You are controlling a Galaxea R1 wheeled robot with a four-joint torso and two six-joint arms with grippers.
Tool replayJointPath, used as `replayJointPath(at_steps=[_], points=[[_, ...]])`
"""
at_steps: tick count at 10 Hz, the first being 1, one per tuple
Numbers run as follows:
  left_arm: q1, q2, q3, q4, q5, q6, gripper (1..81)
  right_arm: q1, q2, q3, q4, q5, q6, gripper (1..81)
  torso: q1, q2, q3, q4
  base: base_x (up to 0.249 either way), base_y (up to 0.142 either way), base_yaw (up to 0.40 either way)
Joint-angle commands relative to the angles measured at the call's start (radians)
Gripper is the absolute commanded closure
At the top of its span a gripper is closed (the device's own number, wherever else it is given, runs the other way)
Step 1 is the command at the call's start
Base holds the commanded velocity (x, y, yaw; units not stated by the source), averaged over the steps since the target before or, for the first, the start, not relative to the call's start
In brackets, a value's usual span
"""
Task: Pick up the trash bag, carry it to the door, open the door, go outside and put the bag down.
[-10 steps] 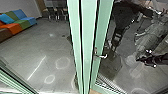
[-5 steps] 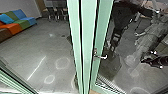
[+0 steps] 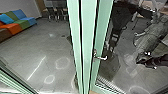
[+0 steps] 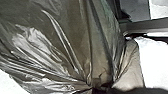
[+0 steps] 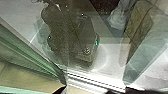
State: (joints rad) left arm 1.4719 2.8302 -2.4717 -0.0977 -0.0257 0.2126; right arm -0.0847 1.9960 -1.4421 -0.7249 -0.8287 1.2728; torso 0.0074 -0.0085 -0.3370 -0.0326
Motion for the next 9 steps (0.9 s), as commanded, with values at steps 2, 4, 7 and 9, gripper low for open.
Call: replayJointPath(at_steps=[2, 4, 7, 9], points=[[-0.005, -0.018, 0.005, -0.028, 0.076, 0.007, 81.1, 0.179, 0.123, -0.201, -0.177, 0.177, 0.019, 1.0, 0.000, 0.000, 0.000, 0.000, 0.000, 0.000, 0.000], [-0.008, -0.020, 0.003, -0.037, 0.076, 0.007, 81.1, 0.179, 0.180, -0.262, -0.177, 0.229, 0.022, 1.0, -0.001, 0.000, 0.000, 0.000, 0.000, 0.000, 0.000], [-0.008, -0.024, 0.005, -0.042, 0.079, 0.007, 81.1, 0.176, 0.284, -0.348, -0.192, 0.278, 0.027, 1.0, -0.003, 0.000, 0.000, 0.000, 0.000, 0.000, 0.000], [-0.008, -0.023, 0.007, -0.042, 0.079, 0.007, 81.1, 0.176, 0.287, -0.360, -0.254, 0.269, 0.027, 1.0, -0.002, 0.000, 0.000, 0.000, 0.000, 0.000, 0.000]])
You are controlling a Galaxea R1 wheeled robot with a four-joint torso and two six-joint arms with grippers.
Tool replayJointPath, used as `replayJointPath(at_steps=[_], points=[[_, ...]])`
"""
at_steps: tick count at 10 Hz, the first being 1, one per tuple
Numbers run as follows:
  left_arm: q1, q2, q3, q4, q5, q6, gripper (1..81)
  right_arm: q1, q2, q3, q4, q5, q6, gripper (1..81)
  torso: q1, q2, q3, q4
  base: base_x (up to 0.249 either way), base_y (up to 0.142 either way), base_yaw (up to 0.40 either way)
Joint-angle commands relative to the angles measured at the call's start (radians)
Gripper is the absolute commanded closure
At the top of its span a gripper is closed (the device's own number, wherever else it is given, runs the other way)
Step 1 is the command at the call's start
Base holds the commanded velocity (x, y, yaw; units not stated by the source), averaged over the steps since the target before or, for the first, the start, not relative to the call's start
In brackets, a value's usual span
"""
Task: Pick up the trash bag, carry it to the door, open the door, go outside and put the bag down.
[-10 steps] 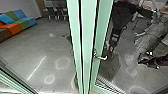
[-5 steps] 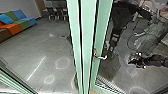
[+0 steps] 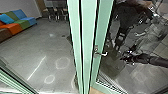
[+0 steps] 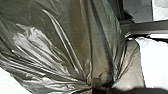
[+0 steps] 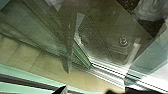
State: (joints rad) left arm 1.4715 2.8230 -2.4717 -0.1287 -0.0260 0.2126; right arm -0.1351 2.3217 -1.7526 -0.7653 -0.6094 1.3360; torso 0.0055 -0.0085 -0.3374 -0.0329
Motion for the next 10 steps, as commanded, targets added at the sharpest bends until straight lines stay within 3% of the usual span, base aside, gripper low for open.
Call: replayJointPath(at_steps=[1, 10], points=[[-0.009, -0.014, 0.007, -0.011, 0.080, 0.007, 81.1, 0.226, -0.048, -0.059, -0.230, 0.049, -0.040, 1.0, 0.000, 0.000, 0.000, 0.000, 0.000, 0.000, 0.000], [-0.007, -0.002, 0.007, -0.009, 0.081, 0.007, 81.1, 0.240, -0.161, -0.083, -0.298, 0.048, -0.049, 1.0, 0.002, 0.001, -0.001, 0.000, 0.000, 0.000, 0.000]])
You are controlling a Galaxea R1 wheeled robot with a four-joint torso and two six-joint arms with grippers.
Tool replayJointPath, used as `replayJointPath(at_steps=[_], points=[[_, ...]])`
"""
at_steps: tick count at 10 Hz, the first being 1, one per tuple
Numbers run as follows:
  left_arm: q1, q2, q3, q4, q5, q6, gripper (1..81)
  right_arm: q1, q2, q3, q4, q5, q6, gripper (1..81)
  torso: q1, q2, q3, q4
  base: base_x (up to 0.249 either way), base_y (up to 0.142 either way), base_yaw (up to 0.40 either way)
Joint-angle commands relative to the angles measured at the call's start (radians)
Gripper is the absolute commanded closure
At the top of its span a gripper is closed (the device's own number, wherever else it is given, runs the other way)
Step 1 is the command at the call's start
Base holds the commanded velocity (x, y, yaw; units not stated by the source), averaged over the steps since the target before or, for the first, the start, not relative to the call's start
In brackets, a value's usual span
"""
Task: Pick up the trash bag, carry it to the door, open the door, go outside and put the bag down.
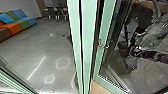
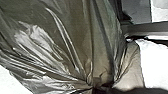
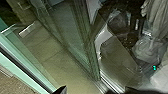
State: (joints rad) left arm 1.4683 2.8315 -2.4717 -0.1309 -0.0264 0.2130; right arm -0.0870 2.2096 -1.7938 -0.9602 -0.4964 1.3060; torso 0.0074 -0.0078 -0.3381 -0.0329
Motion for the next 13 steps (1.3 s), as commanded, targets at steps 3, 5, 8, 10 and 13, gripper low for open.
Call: replayJointPath(at_steps=[3, 5, 8, 10, 13], points=[[-0.005, -0.010, 0.007, -0.009, 0.082, 0.006, 81.1, 0.206, -0.025, -0.044, -0.101, -0.059, -0.008, 1.0, 0.000, 0.000, 0.000, 0.000, 0.000, 0.000, 0.000], [-0.004, -0.010, 0.007, -0.009, 0.083, 0.006, 81.1, 0.244, 0.012, -0.045, -0.104, -0.060, -0.014, 1.0, 0.000, 0.000, 0.000, 0.000, 0.000, 0.000, 0.000], [-0.006, -0.010, 0.007, -0.018, 0.083, 0.006, 81.1, 0.249, 0.084, -0.163, -0.157, -0.050, -0.019, 1.0, 0.000, 0.000, 0.000, 0.000, 0.000, 0.000, 0.000], [-0.004, -0.007, 0.007, -0.019, 0.083, 0.006, 81.1, 0.230, 0.087, -0.220, -0.180, -0.045, -0.020, 1.0, 0.000, 0.000, 0.000, 0.000, 0.000, 0.000, 0.000], [-0.004, -0.006, 0.007, -0.019, 0.085, 0.006, 81.1, 0.218, 0.086, -0.347, -0.256, -0.021, -0.027, 1.0, 0.000, 0.000, 0.000, 0.000, 0.000, 0.000, 0.000]])
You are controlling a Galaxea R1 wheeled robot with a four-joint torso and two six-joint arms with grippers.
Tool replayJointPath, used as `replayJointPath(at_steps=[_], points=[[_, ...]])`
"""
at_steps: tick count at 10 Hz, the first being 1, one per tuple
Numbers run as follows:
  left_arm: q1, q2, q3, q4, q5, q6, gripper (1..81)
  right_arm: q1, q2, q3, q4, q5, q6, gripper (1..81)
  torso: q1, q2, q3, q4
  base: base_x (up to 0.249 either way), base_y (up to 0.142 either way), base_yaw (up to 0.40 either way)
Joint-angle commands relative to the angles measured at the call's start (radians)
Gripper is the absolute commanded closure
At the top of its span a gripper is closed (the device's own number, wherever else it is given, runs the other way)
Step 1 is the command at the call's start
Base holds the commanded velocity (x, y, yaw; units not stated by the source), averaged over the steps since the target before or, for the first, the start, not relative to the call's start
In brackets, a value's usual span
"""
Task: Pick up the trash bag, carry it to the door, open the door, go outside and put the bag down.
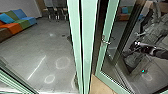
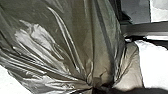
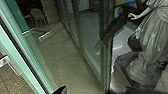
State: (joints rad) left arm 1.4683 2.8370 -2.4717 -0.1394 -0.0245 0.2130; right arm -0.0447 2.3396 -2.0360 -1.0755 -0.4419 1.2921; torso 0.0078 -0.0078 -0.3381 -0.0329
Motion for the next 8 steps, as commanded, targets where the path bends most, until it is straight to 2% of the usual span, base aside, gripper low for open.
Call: replayJointPath(at_steps=[1, 3, 4, 8], points=[[-0.004, -0.010, 0.007, -0.011, 0.083, 0.006, 81.1, 0.176, -0.046, -0.153, -0.173, -0.067, -0.011, 1.0, 0.000, 0.000, 0.000, 0.000, 0.000, 0.000, 0.000], [-0.009, -0.001, 0.007, -0.011, 0.083, 0.006, 81.1, 0.170, -0.043, -0.267, -0.170, 0.037, -0.011, 1.0, 0.000, 0.000, 0.000, 0.000, 0.000, 0.000, 0.000], [-0.009, 0.000, 0.007, -0.011, 0.083, 0.006, 81.1, 0.166, -0.043, -0.311, -0.169, 0.057, -0.011, 1.0, 0.000, 0.000, 0.000, 0.000, 0.000, 0.000, 0.000], [-0.009, 0.003, 0.007, -0.008, 0.083, 0.006, 81.1, 0.154, -0.124, -0.319, -0.169, 0.072, -0.013, 1.0, 0.000, 0.000, 0.000, 0.001, 0.000, 0.000, 0.000]])
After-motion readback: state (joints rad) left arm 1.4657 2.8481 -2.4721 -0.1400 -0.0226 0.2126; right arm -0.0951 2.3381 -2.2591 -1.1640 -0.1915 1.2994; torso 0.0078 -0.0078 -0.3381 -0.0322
